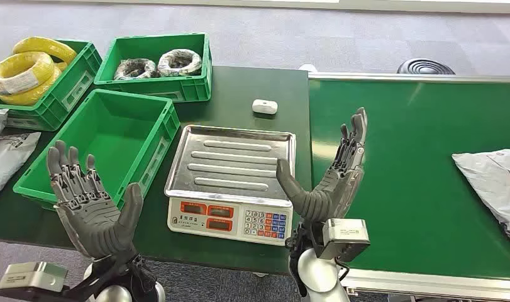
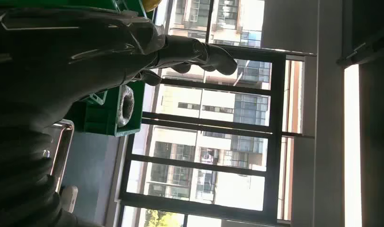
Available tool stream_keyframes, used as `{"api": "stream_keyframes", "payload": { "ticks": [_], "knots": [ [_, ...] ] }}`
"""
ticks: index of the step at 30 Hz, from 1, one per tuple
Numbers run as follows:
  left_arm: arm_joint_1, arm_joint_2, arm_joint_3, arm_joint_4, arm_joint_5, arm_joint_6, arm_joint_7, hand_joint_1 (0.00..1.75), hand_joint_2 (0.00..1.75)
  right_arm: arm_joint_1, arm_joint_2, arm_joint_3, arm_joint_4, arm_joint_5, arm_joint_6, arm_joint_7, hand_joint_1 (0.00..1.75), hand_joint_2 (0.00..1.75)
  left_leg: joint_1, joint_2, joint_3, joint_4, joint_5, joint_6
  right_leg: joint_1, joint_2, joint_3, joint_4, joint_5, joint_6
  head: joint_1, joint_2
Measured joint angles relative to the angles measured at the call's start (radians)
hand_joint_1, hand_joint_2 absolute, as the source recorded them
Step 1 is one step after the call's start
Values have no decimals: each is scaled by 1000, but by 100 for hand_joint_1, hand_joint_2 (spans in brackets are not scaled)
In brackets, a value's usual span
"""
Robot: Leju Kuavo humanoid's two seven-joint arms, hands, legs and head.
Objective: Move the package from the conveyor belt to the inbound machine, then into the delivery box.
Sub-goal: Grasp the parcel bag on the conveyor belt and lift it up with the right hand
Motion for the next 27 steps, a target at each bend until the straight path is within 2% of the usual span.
{"api": "stream_keyframes", "payload": {
  "ticks": [4, 7, 10, 13, 15, 17, 21, 24, 27],
  "knots": [
    [0, 1, 0, 0, -2, 4, 0, 0, 175, -10, 0, -2, 8, 73, -42, 24, 0, 175, 0, 0, 0, 0, 0, 0, 0, 0, 0, 0, 0, 0, 0, 0],
    [2, 1, 2, 0, 7, 0, 0, 0, 175, -21, 2, -48, 13, 315, -100, 82, 0, 175, 0, 0, 0, 0, 0, 0, 0, 0, 0, 0, 0, 0, 0, 0],
    [8, -2, 10, 4, 16, -14, 0, 0, 175, -31, 17, -185, 12, 636, -112, 156, 0, 175, 0, 0, 1, 0, 0, 0, 0, 0, 0, 0, 0, 0, 0, 0],
    [19, -6, 22, 12, 19, -25, 0, 0, 175, -63, 18, -361, 13, 885, -114, 265, 0, 175, 0, 0, 0, 1, 0, 0, 0, 0, 1, 0, 0, 0, 0, 0],
    [26, -6, 28, 17, 23, -35, 0, 0, 175, -103, -2, -476, 31, 1030, -114, 350, 0, 175, 0, 0, 0, 2, 0, 0, 0, 0, 1, 0, 0, 1, 0, 0],
    [36, -6, 36, 18, 32, -52, 0, 0, 175, -168, -54, -570, 94, 1110, -114, 432, 0, 175, 0, 0, 0, 3, 0, 0, 0, 0, 1, 0, 1, 2, 0, 0],
    [55, -6, 69, 18, 46, -88, 0, 0, 175, -338, -231, -690, 358, 1120, -67, 543, 0, 175, 0, -2, -2, 6, 0, 1, -1, -1, 2, 0, 3, 4, 0, 0],
    [60, -6, 93, 18, 48, -103, 0, 0, 175, -454, -362, -724, 593, 1136, 7, 597, 0, 175, 0, -3, -3, 7, 1, 2, -1, -1, 2, 0, 4, 5, 0, 0],
    [66, -6, 111, 18, 48, -112, 0, 0, 175, -531, -463, -731, 787, 1187, 54, 683, 0, 175, 0, -6, -4, 7, 1, 2, -1, -3, 1, 0, 4, 5, 0, 0]
  ]
}}
